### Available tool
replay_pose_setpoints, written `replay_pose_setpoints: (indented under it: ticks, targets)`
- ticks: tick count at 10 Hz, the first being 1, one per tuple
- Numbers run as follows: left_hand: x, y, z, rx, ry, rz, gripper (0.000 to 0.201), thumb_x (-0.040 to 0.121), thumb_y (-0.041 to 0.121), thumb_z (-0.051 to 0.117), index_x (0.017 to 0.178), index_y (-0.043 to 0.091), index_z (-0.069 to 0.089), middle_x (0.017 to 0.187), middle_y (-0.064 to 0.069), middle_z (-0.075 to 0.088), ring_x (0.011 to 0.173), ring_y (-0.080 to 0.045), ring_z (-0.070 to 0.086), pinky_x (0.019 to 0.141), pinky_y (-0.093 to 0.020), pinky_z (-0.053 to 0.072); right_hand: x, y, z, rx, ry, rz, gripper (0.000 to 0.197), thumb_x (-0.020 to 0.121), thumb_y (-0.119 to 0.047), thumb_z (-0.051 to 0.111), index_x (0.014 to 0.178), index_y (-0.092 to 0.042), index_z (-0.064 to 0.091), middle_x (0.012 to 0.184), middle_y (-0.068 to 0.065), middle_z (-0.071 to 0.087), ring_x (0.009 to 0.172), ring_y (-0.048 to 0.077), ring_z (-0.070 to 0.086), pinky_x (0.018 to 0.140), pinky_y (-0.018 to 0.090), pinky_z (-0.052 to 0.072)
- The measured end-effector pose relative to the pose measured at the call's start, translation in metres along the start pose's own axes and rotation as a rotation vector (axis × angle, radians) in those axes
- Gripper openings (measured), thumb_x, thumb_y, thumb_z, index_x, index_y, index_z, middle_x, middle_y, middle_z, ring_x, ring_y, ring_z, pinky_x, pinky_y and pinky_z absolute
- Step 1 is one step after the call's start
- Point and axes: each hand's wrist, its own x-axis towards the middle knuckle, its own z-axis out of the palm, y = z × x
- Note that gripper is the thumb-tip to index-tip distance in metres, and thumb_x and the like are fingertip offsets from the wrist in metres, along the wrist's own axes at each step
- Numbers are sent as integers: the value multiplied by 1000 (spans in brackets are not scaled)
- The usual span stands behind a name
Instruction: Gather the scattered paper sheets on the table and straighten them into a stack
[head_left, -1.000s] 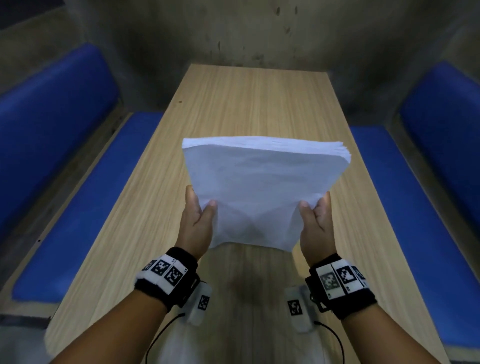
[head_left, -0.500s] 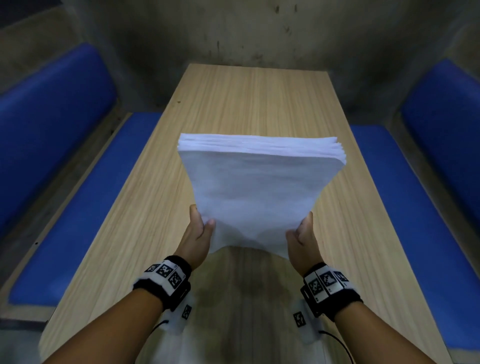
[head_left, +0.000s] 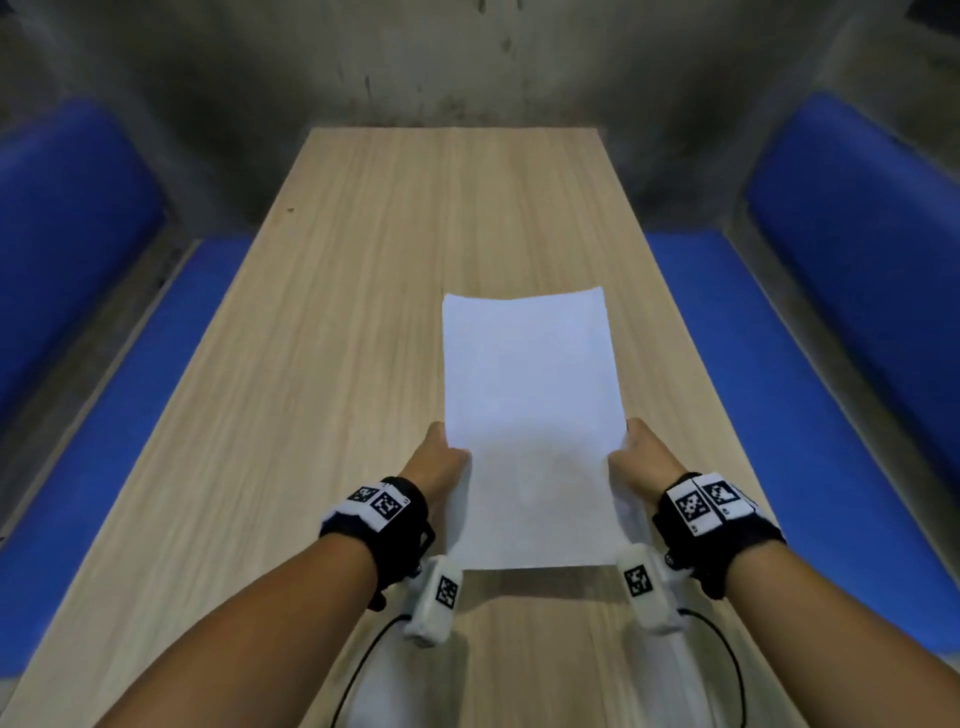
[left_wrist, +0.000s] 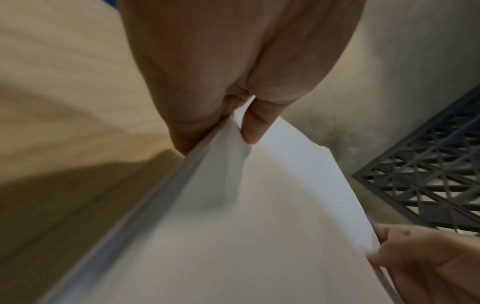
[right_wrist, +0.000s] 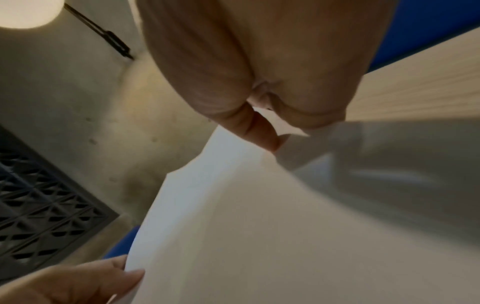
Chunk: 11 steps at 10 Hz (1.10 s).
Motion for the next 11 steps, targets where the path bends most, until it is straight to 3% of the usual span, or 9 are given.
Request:
replay_pose_setpoints:
  ticks: [1, 2, 3, 4, 5, 6, 8, 9, 11]
  targets:
    - [14, -3, 23, 54, 10, -48, 6, 83, 0, 45, 87, 4, 48, 82, -5, 40, 72, -15, 38, 69, -28, 38, 13, 17, -3, -84, -26, 56, 24, 88, 0, 42, 111, -3, 40, 89, 12, 43, 92, 24, 41, 77, 28, 32]
    - [25, -7, 38, 180, 90, -32, 40, 77, -2, 51, 60, 19, 23, 63, 2, 21, 57, -14, 18, 53, -27, 16, 21, 27, 1, -147, -22, 81, 33, 91, -1, 43, 123, 7, 41, 111, 23, 51, 99, 28, 47, 77, 28, 31]
    - [30, -8, 42, 306, 142, -12, 42, 74, 3, 57, 58, 20, 22, 59, 3, 22, 54, -14, 19, 50, -26, 15, 23, 30, 6, -181, 20, 107, 40, 91, -2, 45, 130, 7, 40, 120, 26, 50, 109, 35, 52, 78, 33, 39]
    - [32, -11, 41, 365, 165, -28, 35, 74, 9, 60, 60, 18, 30, 61, 3, 31, 55, -13, 29, 49, -24, 23, 22, 33, 10, -257, 49, 102, 41, 89, -4, 49, 129, 5, 43, 125, 24, 53, 112, 36, 54, 81, 33, 42]
    - [29, -12, 40, 390, 185, -33, 22, 76, 16, 64, 76, 12, 42, 68, 2, 42, 58, -13, 39, 48, -24, 29, 21, 38, 8, -285, 76, 94, 37, 84, -8, 54, 120, 1, 46, 111, 19, 57, 90, 32, 55, 69, 31, 40]
    - [27, -13, 39, 433, 180, -24, 26, 78, 21, 64, 89, 10, 43, 78, -2, 49, 61, -15, 45, 47, -25, 30, 20, 43, 7, -307, 100, 65, 29, 83, -8, 55, 110, -3, 45, 106, 16, 56, 83, 29, 52, 65, 30, 39]
    - [26, -9, 41, 541, 137, -9, 42, 83, 26, 60, 114, 1, 47, 97, -13, 59, 81, -27, 57, 59, -28, 39, 17, 41, 13, -397, 112, 25, 35, 87, -6, 51, 121, -3, 44, 125, 16, 48, 109, 33, 55, 79, 32, 42]
    - [22, -7, 38, 543, 122, -34, 43, 83, 28, 60, 115, 1, 48, 92, -8, 54, 78, -24, 53, 54, -26, 37, 16, 41, 12, -390, 80, 46, 36, 87, -6, 50, 123, -3, 43, 126, 16, 47, 110, 33, 55, 77, 31, 40]
    - [3, -13, 12, 300, 144, -19, 62, 84, 49, 59, 128, 9, 40, 110, -12, 64, 94, -28, 65, 72, -29, 48, 16, 42, -3, -210, 149, 50, 47, 88, -18, 54, 130, -1, 39, 133, 18, 48, 111, 35, 57, 86, 36, 49]
